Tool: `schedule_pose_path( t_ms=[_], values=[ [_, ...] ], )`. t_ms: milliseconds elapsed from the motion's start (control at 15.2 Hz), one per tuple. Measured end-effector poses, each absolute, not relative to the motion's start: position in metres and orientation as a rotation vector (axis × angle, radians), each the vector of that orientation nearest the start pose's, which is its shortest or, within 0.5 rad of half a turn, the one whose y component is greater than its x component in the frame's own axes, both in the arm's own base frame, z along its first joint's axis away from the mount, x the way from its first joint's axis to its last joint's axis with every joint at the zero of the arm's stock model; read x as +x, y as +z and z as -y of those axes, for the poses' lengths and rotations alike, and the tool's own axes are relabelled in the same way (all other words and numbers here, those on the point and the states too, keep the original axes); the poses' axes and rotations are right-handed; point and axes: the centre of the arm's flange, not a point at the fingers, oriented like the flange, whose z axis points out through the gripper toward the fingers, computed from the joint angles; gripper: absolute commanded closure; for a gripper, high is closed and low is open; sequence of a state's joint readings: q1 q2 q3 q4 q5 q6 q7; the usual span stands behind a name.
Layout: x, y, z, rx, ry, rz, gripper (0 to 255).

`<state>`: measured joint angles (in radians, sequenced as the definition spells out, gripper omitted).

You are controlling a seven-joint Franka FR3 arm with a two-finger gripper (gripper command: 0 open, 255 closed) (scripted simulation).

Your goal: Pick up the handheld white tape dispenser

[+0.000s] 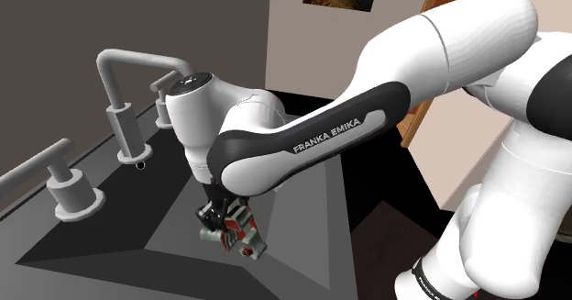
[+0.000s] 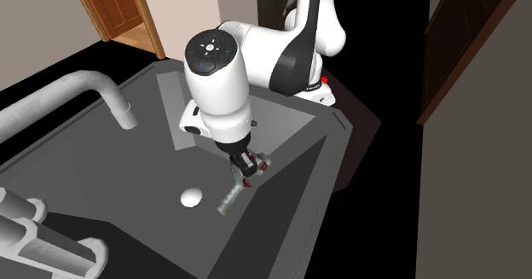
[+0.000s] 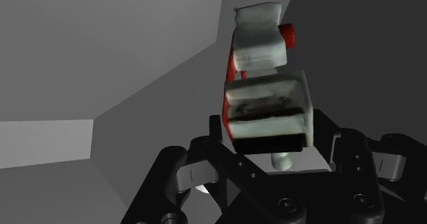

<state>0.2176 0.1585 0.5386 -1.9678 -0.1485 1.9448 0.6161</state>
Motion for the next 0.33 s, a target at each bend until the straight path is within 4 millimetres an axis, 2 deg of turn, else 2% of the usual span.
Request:
schedule_pose_path(
  t_ms=[330],
  values=[
    [0.424,0.416,-0.376,-3.26,0.144,0.337,255]
  ],
)
